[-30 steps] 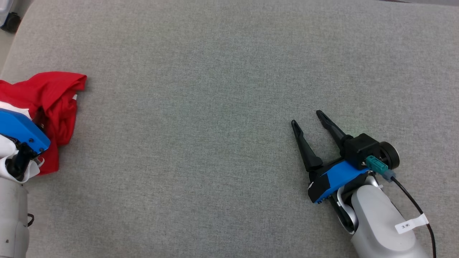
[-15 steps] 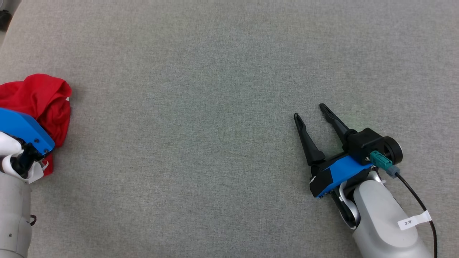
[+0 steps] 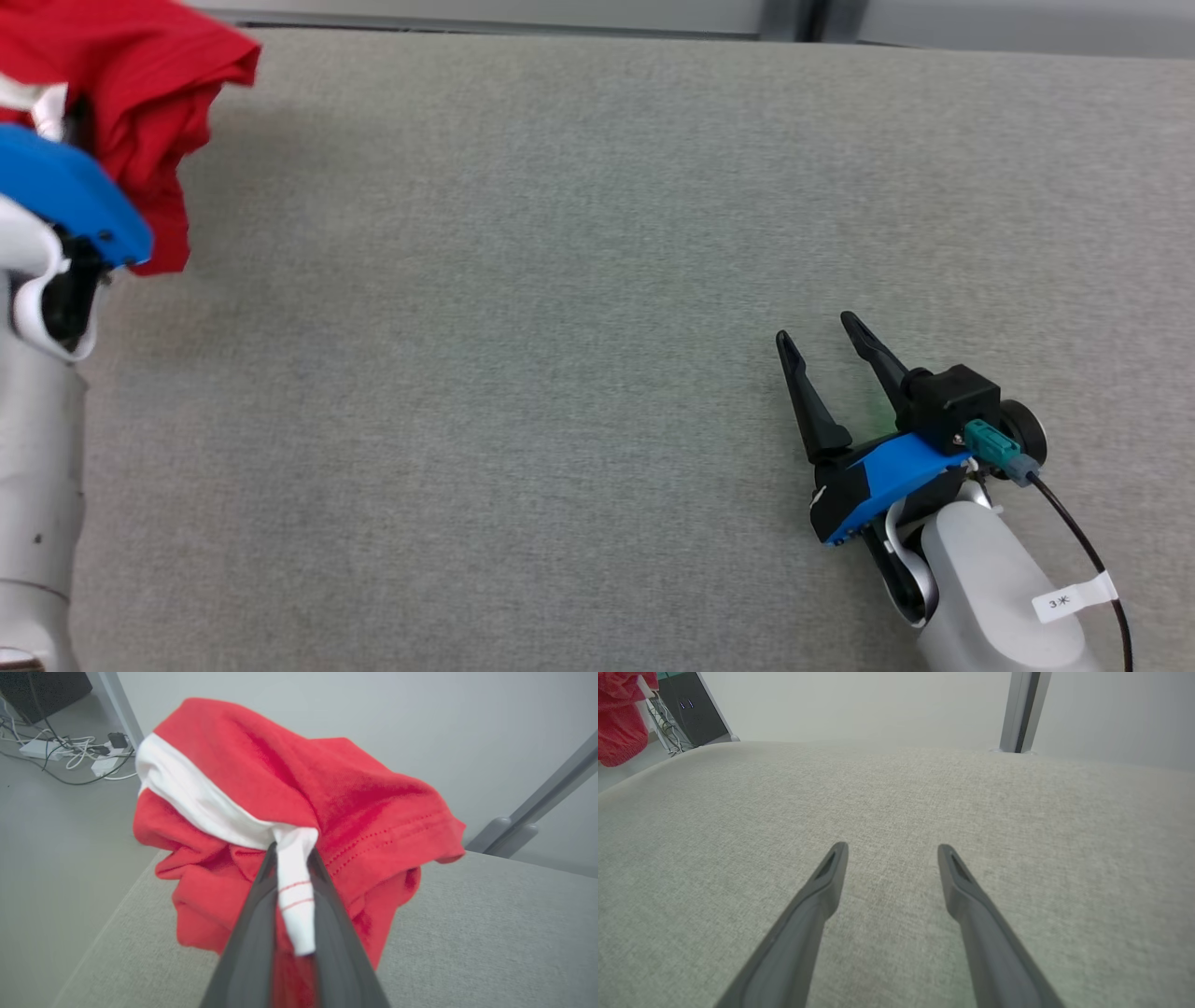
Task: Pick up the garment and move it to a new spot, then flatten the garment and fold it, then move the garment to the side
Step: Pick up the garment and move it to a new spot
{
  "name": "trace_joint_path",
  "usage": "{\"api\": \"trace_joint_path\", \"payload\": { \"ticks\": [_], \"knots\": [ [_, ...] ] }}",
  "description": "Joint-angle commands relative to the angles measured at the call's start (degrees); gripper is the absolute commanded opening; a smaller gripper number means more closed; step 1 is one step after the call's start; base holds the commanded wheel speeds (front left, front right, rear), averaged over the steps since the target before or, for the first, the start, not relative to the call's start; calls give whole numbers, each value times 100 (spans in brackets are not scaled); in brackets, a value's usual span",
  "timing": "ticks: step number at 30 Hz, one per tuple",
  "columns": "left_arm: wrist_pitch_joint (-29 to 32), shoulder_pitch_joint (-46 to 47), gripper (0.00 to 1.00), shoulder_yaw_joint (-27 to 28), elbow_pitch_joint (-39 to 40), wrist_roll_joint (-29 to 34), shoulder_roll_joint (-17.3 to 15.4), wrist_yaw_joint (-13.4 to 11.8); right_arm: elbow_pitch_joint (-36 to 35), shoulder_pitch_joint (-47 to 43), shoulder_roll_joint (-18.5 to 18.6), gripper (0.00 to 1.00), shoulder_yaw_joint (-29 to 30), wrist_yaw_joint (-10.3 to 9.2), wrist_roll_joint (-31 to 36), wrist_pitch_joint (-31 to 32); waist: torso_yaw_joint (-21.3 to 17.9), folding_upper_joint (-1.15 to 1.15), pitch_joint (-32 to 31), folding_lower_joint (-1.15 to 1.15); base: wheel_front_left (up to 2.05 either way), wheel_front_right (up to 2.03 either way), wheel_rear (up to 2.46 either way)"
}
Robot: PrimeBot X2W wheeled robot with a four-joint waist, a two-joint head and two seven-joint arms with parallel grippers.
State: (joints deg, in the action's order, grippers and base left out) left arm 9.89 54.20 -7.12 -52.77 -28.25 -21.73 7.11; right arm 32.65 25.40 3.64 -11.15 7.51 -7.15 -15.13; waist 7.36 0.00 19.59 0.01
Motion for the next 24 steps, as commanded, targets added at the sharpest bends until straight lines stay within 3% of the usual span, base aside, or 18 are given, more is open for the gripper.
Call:
{"api": "trace_joint_path", "payload": {
  "ticks": [1, 12, 19, 24],
  "knots": [
    [-75, 92, 0, -134, 128, 21, 66, 52, -4, -82, -29, 100, 0, -3, -49, 2, -173, 0, -147, -1, 0, 0, 0],
    [-611, -324, 0, -1529, 1189, -378, 733, 38, -43, -219, -70, 100, -1, -3, -219, 1, -1114, 0, -433, -1, 0, 0, 0],
    [-1038, -825, 0, -2032, 927, -611, 1373, 38, -39, -322, -72, 100, -93, -3, -419, 1, -1686, 0, -546, -1, 0, 0, 0],
    [-1293, -1229, 0, -2273, 619, -764, 1614, 39, -45, -392, -72, 100, -127, -3, -499, 1, -1908, 0, -626, -1, 0, 0, 0]
  ]
}}
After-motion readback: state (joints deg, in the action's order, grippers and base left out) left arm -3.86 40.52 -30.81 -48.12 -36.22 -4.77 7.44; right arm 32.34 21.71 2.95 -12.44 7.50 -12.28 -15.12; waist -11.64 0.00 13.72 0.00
